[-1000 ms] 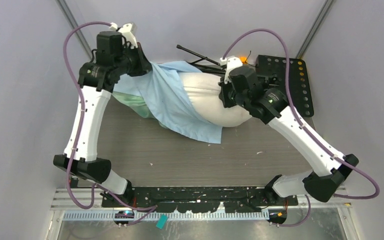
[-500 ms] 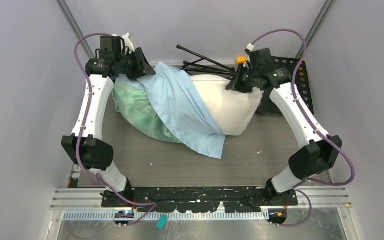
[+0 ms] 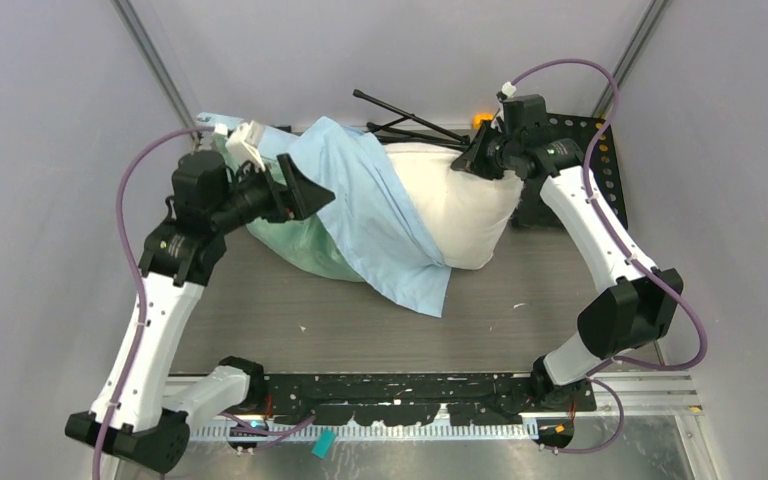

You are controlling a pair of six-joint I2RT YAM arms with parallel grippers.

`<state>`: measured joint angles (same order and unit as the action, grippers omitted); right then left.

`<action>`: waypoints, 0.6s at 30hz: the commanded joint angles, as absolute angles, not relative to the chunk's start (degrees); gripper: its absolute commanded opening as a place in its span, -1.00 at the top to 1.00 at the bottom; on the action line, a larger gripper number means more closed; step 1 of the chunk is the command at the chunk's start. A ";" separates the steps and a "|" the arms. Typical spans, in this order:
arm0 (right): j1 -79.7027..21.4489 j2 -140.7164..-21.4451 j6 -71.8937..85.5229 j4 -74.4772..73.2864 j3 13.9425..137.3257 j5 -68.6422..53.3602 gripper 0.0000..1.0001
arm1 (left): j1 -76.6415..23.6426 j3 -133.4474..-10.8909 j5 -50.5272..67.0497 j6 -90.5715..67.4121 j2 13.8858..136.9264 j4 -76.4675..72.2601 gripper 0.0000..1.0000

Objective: Remove the pillowcase from the pillow

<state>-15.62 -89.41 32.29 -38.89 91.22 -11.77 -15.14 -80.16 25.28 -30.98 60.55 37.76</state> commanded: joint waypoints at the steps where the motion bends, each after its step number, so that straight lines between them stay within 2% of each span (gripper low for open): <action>1: -15.36 -89.66 33.75 -36.05 90.55 -10.69 1.00 | -17.07 -68.96 21.48 -35.36 56.00 30.77 -0.56; 9: -15.33 -88.29 33.99 -34.14 88.35 -11.97 0.99 | -19.56 -50.76 22.16 -43.94 50.74 19.48 -0.46; 13: -15.35 -88.29 34.08 -34.01 88.32 -12.56 0.99 | -21.09 -45.44 21.50 -45.70 51.18 15.05 -0.42; 15: -15.33 -88.07 34.10 -33.94 88.26 -12.87 0.99 | -21.27 -44.04 22.06 -46.31 52.36 13.00 -0.30; 18: -15.36 -87.66 33.96 -33.76 87.76 -12.88 0.99 | -21.43 -43.13 24.05 -47.52 54.57 9.34 0.03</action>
